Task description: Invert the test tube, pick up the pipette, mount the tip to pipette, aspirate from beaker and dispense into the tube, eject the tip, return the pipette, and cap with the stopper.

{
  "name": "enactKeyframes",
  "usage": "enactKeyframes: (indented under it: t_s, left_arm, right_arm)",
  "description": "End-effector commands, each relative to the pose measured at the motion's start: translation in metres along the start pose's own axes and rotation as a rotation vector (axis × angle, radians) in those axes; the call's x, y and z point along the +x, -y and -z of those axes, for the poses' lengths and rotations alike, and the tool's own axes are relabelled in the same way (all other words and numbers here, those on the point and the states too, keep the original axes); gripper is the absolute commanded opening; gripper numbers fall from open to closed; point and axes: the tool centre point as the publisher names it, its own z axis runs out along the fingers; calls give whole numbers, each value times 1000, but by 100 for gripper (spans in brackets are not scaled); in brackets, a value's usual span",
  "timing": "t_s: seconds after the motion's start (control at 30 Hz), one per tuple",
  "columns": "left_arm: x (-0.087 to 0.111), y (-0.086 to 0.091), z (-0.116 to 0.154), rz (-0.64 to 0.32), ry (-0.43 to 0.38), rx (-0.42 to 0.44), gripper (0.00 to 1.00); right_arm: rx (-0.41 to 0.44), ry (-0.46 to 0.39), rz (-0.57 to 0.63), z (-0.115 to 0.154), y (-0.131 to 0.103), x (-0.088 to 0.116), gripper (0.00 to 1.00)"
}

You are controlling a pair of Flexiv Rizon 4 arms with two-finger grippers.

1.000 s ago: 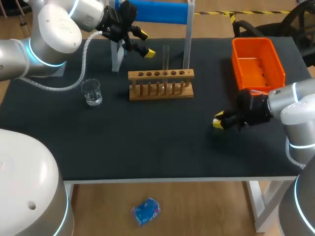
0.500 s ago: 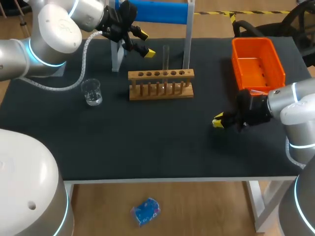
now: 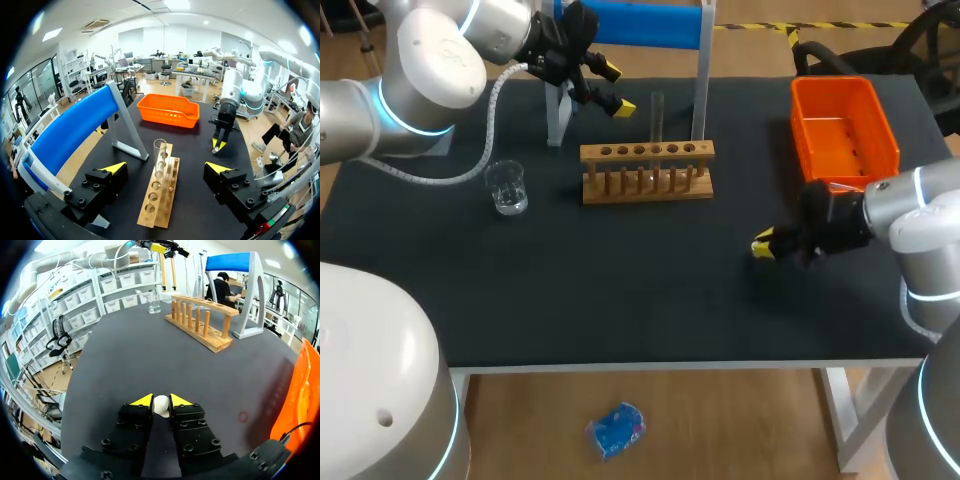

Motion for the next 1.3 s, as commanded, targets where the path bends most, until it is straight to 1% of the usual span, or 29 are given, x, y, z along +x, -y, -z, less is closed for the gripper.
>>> enactKeyframes:
  t_s: [0.03,0.23,0.37,0.53,0.63,0.8,0.93,0.97,1.0,1.13,1.27,1.3]
  left_arm:
    - [-1,1,1,1,-4,-5,100]
    - [-1,1,1,1,-4,-5,100]
    - [-1,1,1,1,-4,-5,100]
    - [-1,1,1,1,-4,-5,100]
    - [-1,1,1,1,-4,-5,100]
    - [-1,1,1,1,-4,-5,100]
    - [-1,1,1,1,-4,-5,100]
    - [-1,1,1,1,-4,-5,100]
    - [-1,1,1,1,-4,-5,100]
    - [-1,1,1,1,-4,-5,100]
    - [-1,1,1,1,-4,-5,100]
    - [-1,1,1,1,-4,-5,100]
  right_arm:
    - [-26,2,-3,7,-4,0,0]
    - [-97,-18,-20,21,-19,0,0]
    - [-153,-38,-15,33,-38,1,0]
    - [-183,-46,19,48,-62,6,0]
    - [-189,-51,27,57,-77,7,0]
    - [-176,-58,-4,69,-100,4,0]
    - [-182,-65,-16,79,-121,1,0]
    - [-187,-70,-9,81,-128,1,0]
    - [-167,-52,15,83,-136,0,0]
    - [-160,-41,62,85,-161,-4,0]
    - [-160,-47,106,81,-188,-11,0]
    - [-157,-21,122,83,-196,-12,0]
